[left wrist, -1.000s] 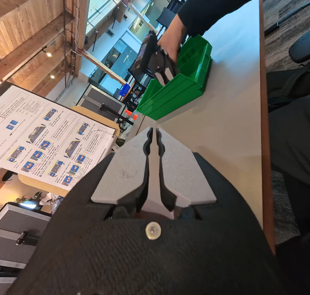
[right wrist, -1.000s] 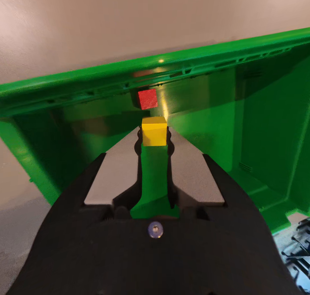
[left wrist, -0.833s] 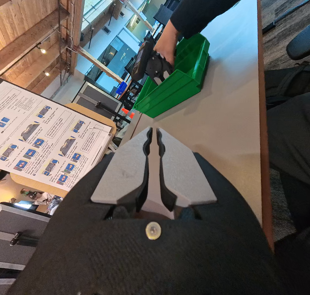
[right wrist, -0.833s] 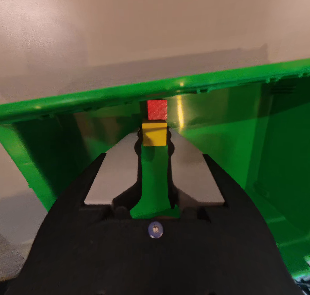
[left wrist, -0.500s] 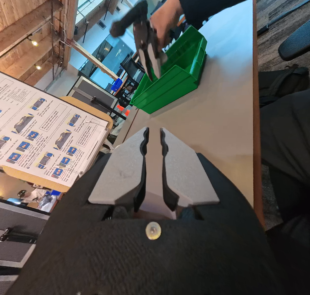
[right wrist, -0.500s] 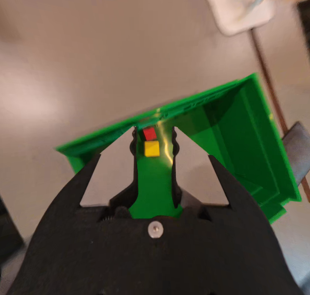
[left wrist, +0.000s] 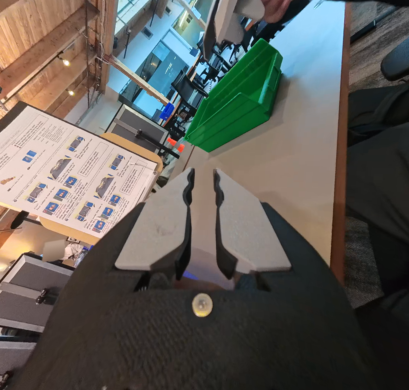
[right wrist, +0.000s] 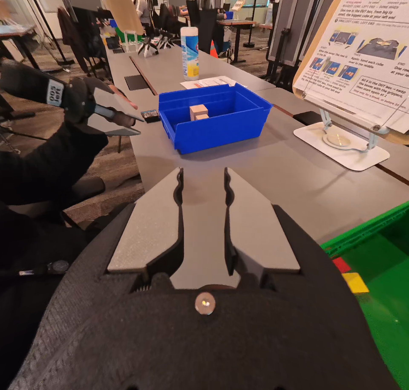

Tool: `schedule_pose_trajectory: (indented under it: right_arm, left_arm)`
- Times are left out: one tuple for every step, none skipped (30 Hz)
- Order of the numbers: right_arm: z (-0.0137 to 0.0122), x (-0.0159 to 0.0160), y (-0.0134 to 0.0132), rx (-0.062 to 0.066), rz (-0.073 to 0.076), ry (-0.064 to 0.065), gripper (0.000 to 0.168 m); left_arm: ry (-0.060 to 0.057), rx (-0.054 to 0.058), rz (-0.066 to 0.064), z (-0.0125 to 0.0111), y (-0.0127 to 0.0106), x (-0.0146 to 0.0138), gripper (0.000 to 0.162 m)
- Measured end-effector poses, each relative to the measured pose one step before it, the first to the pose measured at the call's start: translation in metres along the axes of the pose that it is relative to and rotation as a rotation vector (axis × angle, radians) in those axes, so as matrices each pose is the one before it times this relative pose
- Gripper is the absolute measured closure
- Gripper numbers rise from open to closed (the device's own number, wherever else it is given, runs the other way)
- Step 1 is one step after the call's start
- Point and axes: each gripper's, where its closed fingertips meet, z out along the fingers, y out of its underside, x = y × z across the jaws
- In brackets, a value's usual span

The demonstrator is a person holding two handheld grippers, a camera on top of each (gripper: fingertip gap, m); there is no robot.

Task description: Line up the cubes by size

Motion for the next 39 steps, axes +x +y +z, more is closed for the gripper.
schedule_pose_trajectory:
  right_arm:
    - [-0.00162,-0.00065,0.00097,-0.0135,0.0175,-0.0101,0.133]
    - [-0.00266,0.00054,0.00029,-0.0039,0.0142,0.0001,0.129]
    - [-0.00378,0.00147,-0.00233,0.0212,0.0051,0.0102,0.130]
    - [-0.00380,0.00178,-0.00414,0.0282,0.0035,0.0110,0.130]
    - [-0.00306,0.00134,-0.00414,0.0213,0.0118,0.0058,0.130]
    - [-0.00229,-0.00016,-0.00305,0.0137,0.0171,-0.0050,0.128]
    - [-0.00131,-0.00197,-0.00188,0.0101,0.0142,-0.0155,0.125]
    - [-0.00031,-0.00216,-0.00019,0.0012,0.0082,-0.0163,0.123]
    - [0.00039,-0.00028,0.00096,-0.0060,0.0024,-0.0035,0.121]
    - [0.00102,0.00166,0.00117,-0.0066,-0.0032,0.0097,0.119]
    - [0.00140,0.00212,0.00167,-0.0094,-0.0075,0.0131,0.116]
    - [0.00175,0.00198,0.00198,-0.0118,-0.0076,0.0122,0.115]
    - [0.00156,0.00215,0.00120,-0.0064,-0.0048,0.0135,0.114]
    - [0.00169,0.00188,0.00050,-0.0012,-0.0021,0.0112,0.112]
    - [0.00164,0.00024,0.00061,-0.0020,0.0008,0.0011,0.111]
    - [0.00164,-0.00105,0.00079,-0.0036,0.0030,-0.0075,0.111]
    - [0.00163,-0.00094,0.00093,-0.0031,0.0026,-0.0073,0.110]
    - [0.00170,-0.00059,0.00121,-0.0052,-0.0001,-0.0037,0.110]
    - [0.00163,0.00036,0.00153,-0.0078,-0.0017,0.0017,0.110]
    - [0.00158,0.00062,0.00127,-0.0066,-0.0014,0.0043,0.110]
    - [0.00153,0.00024,0.00090,-0.0044,-0.0004,0.0019,0.109]
    - [0.00142,-0.00040,0.00063,-0.0029,0.0000,-0.0027,0.109]
    - [0.00153,-0.00066,0.00070,-0.0028,0.0000,-0.0038,0.109]
    - [0.00137,0.00001,0.00093,-0.0046,0.0001,-0.0012,0.109]
    - [0.00145,0.00033,0.00122,-0.0055,-0.0002,0.0009,0.109]
    - [0.00130,0.00048,0.00121,-0.0053,-0.0006,0.0008,0.109]
    - [0.00118,0.00048,0.00100,-0.0043,0.0007,0.0005,0.109]
    - [0.00104,0.00030,0.00078,-0.0022,0.0021,-0.0006,0.109]
    - [0.00078,0.00002,0.00050,-0.0012,0.0026,-0.0028,0.109]
    - [0.00069,-0.00047,0.00045,-0.0012,0.0027,-0.0041,0.109]
    - [0.00046,-0.00056,0.00038,-0.0009,0.0021,-0.0039,0.109]
    - [0.00008,-0.00089,0.00038,0.0003,0.0017,-0.0044,0.109]
    - [0.00003,-0.00095,0.00031,0.0017,0.0021,-0.0050,0.110]
    - [-0.00004,-0.00076,0.00045,0.0015,0.0014,-0.0049,0.110]
    - [0.00034,-0.00017,0.00063,-0.0011,-0.0001,-0.0042,0.110]
    - [0.00065,0.00074,0.00051,-0.0023,0.0027,-0.0013,0.110]
    - [0.00100,0.00136,0.00008,0.0001,0.0059,0.0014,0.110]
    - [0.00122,0.00078,0.00022,0.0002,0.0061,-0.0011,0.110]
    - [0.00152,0.00007,0.00084,-0.0036,0.0036,-0.0047,0.110]
  left_arm:
    - [-0.0002,-0.0088,-0.0030,0.00078,0.00166,-0.00032,0.148]
    - [-0.0037,-0.0075,-0.0078,0.00108,0.00196,-0.00118,0.148]
    - [-0.0001,-0.0059,-0.0102,0.00135,0.00220,-0.00066,0.148]
    - [0.0028,-0.0062,-0.0101,0.00152,0.00255,-0.00033,0.148]
    - [-0.0007,-0.0089,-0.0105,0.00186,0.00304,-0.00087,0.148]
    - [-0.0072,-0.0118,-0.0112,0.00210,0.00346,-0.00225,0.148]
    - [-0.0142,-0.0149,-0.0119,0.00233,0.00379,-0.00334,0.147]
    - [-0.0224,-0.0205,-0.0149,0.00255,0.00447,-0.00497,0.147]
    - [-0.0324,-0.0277,-0.0197,0.00270,0.00529,-0.00707,0.147]
    - [-0.0398,-0.0342,-0.0249,0.00276,0.00609,-0.00856,0.147]
    - [-0.0410,-0.0408,-0.0319,0.00278,0.00710,-0.00932,0.147]
    - [-0.0385,-0.0486,-0.0404,0.00280,0.00828,-0.00919,0.147]
    - [-0.0434,-0.0504,-0.0450,0.00276,0.00892,-0.01022,0.147]
    - [-0.0550,-0.0425,-0.0472,0.00252,0.00822,-0.01216,0.147]
    - [-0.0476,-0.0363,-0.0491,0.00214,0.00774,-0.01150,0.147]
    - [-0.0229,-0.0294,-0.0487,0.00174,0.00702,-0.00775,0.148]
    - [0.0005,-0.0212,-0.0472,0.00105,0.00585,-0.00440,0.147]
    - [0.0093,-0.0138,-0.0442,0.00035,0.00467,-0.00281,0.147]
    - [0.0035,-0.0080,-0.0397,-0.00016,0.00331,-0.00349,0.147]
    - [-0.0065,-0.0048,-0.0326,-0.00055,0.00221,-0.00479,0.147]
    - [-0.0117,-0.0034,-0.0242,-0.00081,0.00121,-0.00527,0.147]
    - [-0.0101,-0.0036,-0.0165,-0.00093,0.00102,-0.00476,0.147]
    - [-0.0077,-0.0038,-0.0111,-0.00113,0.00097,-0.00382,0.147]
    - [-0.0053,-0.0034,-0.0062,-0.00104,0.00087,-0.00297,0.147]
    - [-0.0050,-0.0023,-0.0026,-0.00103,0.00083,-0.00260,0.147]
    - [-0.0061,-0.0042,-0.0015,-0.00083,0.00107,-0.00266,0.147]
    - [-0.0077,-0.0056,-0.0017,-0.00066,0.00103,-0.00298,0.146]
    - [-0.0084,-0.0031,-0.0018,-0.00089,0.00072,-0.00324,0.146]
    - [-0.0054,-0.0018,-0.0021,-0.00112,0.00047,-0.00302,0.147]
    - [0.0003,-0.0014,-0.0021,-0.00138,0.00022,-0.00272,0.146]
    - [0.0079,0.0019,-0.0022,-0.00172,-0.00075,-0.00233,0.146]
    - [0.0165,0.0081,0.0001,-0.00164,-0.00291,-0.00205,0.145]
    - [0.0208,0.0129,0.0073,-0.00118,-0.00487,-0.00207,0.145]
    - [0.0282,0.0178,0.0248,0.00003,-0.00645,-0.00139,0.144]
    - [0.0472,0.0138,0.0498,0.00161,-0.00594,0.00096,0.144]
    - [0.0631,-0.0028,0.0542,0.00351,-0.00316,0.00200,0.143]
    - [0.0564,-0.0280,0.0327,0.00545,0.00062,-0.00101,0.142]
    - [0.0323,-0.0481,0.0120,0.00678,0.00347,-0.00676,0.140]
    - [0.0082,-0.0508,0.0070,0.00751,0.00368,-0.01129,0.138]
